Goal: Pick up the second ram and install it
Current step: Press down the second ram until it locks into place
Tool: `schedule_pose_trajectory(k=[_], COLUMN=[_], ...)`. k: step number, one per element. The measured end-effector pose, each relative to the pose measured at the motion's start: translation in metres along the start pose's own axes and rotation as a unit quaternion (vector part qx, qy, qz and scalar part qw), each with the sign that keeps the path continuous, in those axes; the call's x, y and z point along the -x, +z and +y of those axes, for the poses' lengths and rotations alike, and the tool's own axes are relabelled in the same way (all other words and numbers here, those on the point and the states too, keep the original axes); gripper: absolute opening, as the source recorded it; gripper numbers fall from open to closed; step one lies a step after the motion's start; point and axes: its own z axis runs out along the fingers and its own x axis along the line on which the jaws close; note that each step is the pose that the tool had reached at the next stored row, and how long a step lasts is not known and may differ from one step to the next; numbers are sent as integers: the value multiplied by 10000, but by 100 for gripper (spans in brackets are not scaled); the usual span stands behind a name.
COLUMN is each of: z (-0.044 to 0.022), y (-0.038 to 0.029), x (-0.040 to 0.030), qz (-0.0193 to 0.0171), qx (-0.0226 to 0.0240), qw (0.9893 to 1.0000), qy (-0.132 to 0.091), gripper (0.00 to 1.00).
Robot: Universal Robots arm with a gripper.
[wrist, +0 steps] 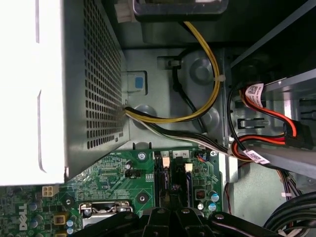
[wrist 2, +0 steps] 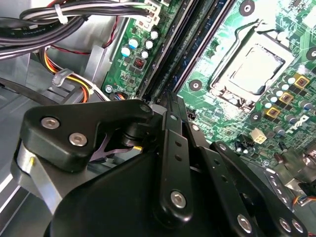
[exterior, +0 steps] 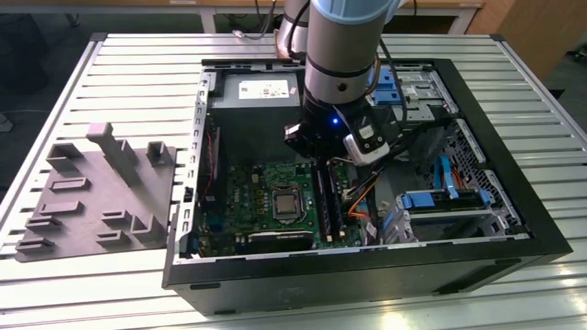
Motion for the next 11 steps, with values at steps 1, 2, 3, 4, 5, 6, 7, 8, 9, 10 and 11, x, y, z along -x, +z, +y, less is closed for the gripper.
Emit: schedule_pose_trajectory(k=[1, 2, 3, 4, 5, 6, 7, 8, 9, 10, 11], z=[0, 0, 0, 0, -1, -1, -1, -1, -1, 0, 0], y=[6, 11, 17, 24, 29, 31, 32, 32, 34, 39, 47], x=[0, -1, -1, -1, -2, -2, -1, -1, -1, -1, -1], qz=[0, 1, 1, 1, 1, 1, 2, 2, 1, 1, 1], qx=[3, 7, 11, 16, 18, 20, 19, 19, 20, 21, 22], qw=[10000, 10000, 10000, 10000, 10000, 10000, 10000, 10000, 10000, 10000, 10000], qy=[0, 0, 1, 1, 1, 1, 1, 1, 1, 1, 1], gripper=[11, 11, 11, 11, 11, 11, 11, 11, 11, 11, 11])
